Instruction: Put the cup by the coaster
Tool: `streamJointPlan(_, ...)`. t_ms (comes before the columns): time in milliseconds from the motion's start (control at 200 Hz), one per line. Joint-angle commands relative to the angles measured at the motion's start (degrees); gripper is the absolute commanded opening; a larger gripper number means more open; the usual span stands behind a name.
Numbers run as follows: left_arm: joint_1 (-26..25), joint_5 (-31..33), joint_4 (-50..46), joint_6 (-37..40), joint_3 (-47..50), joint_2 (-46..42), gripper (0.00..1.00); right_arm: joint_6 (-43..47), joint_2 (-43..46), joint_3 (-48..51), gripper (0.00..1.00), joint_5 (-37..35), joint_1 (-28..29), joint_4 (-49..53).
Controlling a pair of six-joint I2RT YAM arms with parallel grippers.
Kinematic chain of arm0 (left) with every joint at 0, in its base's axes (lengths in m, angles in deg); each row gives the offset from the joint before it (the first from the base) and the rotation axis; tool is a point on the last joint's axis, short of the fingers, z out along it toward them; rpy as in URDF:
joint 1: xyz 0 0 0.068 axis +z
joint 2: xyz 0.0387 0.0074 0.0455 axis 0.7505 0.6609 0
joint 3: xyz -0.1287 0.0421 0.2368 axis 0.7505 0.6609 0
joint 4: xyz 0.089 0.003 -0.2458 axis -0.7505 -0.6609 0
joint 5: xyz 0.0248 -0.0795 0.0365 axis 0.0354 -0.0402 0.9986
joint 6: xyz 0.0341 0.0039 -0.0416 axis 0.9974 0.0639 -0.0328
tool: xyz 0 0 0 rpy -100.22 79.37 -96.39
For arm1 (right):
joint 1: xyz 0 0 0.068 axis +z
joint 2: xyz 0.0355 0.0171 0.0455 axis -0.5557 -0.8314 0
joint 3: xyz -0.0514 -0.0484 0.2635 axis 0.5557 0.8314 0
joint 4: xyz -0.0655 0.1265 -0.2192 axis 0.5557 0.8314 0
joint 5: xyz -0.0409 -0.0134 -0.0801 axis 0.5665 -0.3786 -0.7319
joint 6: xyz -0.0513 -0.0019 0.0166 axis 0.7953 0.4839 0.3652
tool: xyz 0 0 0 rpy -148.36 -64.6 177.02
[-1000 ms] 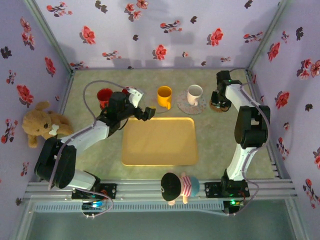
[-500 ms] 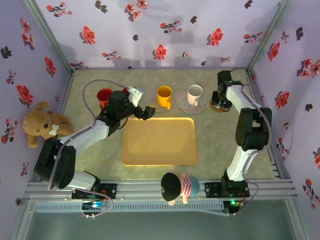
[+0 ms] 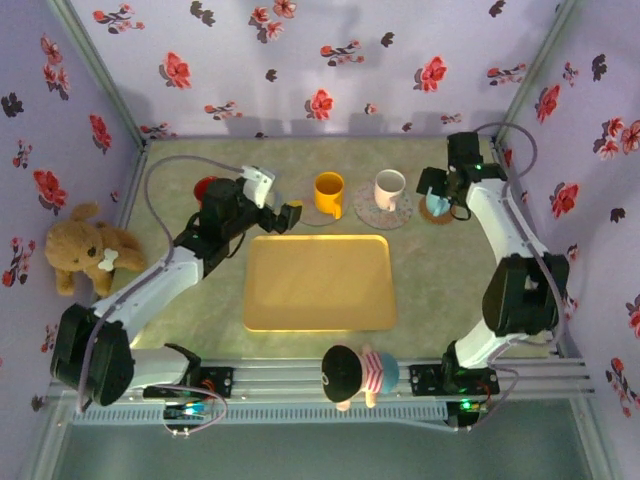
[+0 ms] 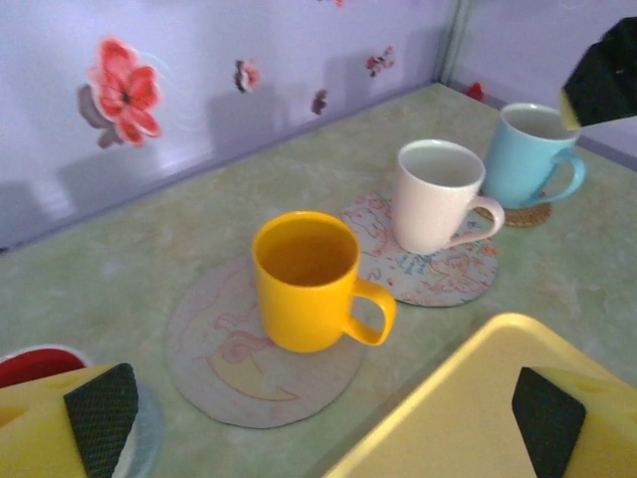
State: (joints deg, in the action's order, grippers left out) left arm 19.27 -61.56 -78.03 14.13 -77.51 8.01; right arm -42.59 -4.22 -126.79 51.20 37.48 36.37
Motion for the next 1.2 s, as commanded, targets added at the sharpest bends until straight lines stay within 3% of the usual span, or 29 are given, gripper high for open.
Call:
streamJointPlan(0, 0.1, 9.5, -4.6, 2.1, -2.9, -5.2, 1.00, 0.3, 5.7, 1.7, 1.00, 0.6, 0.2, -0.8)
streamJointPlan(250, 4.0, 24.2, -11.6, 3.3, -0.3, -14.4, 1.00, 0.9, 19.4, 10.5, 1.00, -1.9, 0.2, -7.8)
streamJointPlan(435, 11.7, 33.3, -11.1, 0.6, 8.8, -21.8, 1.00, 0.8, 28.3, 24.4, 1.00, -7.2, 0.2, -19.0)
streamJointPlan(570, 17.6, 33.6, -8.5, -2.0, 15.8, -24.6, 1.00, 1.4, 33.4, 35.7, 1.00, -10.8, 0.2, -28.5)
streamJointPlan(730, 21.0, 32.6, 0.1, -4.6, 22.5, -22.7, 1.00, 2.2, 35.9, 46.0, 1.00, -14.2, 0.2, -39.2)
streamJointPlan(925, 24.5, 30.8, 16.0, -4.7, 28.7, -15.3, 1.00, 4.1, 34.5, 55.2, 0.99, -15.2, 0.2, -53.1)
streamJointPlan(1195, 25.8, 29.5, 37.8, -4.2, 35.5, -0.8, 1.00, 7.8, 27.7, 59.9, 0.99, -15.0, -0.1, -67.7)
